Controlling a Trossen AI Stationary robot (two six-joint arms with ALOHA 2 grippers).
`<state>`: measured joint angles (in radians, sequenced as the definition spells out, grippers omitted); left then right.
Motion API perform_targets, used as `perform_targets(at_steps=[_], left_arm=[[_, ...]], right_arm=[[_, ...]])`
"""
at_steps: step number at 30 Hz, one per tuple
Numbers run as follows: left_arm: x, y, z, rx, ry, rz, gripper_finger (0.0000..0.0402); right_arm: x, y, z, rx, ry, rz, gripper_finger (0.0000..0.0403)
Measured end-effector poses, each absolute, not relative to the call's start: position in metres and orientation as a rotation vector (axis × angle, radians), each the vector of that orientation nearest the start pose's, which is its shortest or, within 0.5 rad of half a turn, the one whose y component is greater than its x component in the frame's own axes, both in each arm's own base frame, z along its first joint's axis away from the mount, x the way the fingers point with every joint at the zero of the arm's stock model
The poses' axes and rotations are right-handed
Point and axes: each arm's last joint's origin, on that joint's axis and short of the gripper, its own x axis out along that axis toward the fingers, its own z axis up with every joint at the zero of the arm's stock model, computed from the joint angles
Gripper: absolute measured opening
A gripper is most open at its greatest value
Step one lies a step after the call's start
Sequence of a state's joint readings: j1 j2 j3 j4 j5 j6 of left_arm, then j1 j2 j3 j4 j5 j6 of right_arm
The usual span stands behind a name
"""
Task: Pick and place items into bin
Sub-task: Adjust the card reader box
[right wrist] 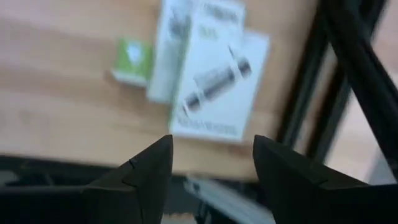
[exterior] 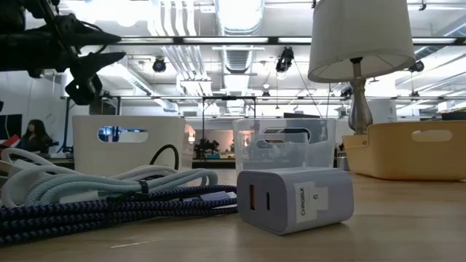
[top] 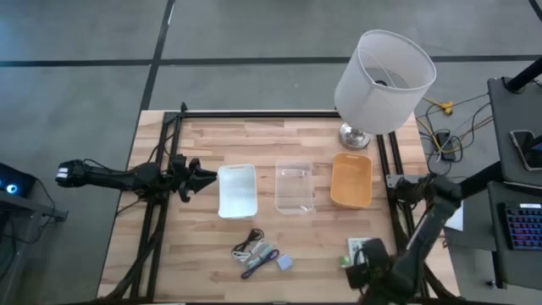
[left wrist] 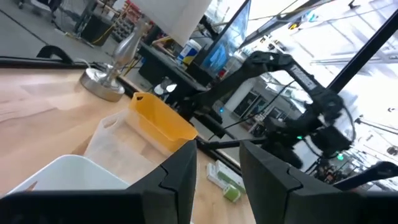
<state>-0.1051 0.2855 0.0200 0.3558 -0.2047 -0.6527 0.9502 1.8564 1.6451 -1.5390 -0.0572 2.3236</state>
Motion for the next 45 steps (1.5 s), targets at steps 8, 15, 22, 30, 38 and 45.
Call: perform_targets(at_steps=[8,15,22,30,38,45], left_arm=[[0.115,-0.006,0.181,-0.768,-0.135,0.071,0.0106],[0.115,-0.006,0.181,-0.879,-0.141,0.063,0.0106],[0.117,-0.006,0.179,-0.895,-0.114,0.075,0.0106],[0.120,-0.006,0.175,-0.973,-0.085,0.088,0.0106],[0.122,-0.007,0.172,-1.038,-0.061,0.102,0.0106],[0.123,-0.007,0.170,-1.040,-0.042,0.114,0.0106]], right_arm=[[0.170,0.250,0.227,0.881,1.520,-1.081,0.0208],[0.164,0.258,0.202,0.960,1.595,-1.125,0.0208],[0.176,0.282,0.184,0.790,1.668,-0.999,0.0208],[0.196,0.307,0.163,0.454,1.775,-1.034,0.0208],[0.220,0.335,0.161,0.392,1.688,-0.950,0.0208],[0.238,0.335,0.162,0.352,1.548,-1.011,0.0208]])
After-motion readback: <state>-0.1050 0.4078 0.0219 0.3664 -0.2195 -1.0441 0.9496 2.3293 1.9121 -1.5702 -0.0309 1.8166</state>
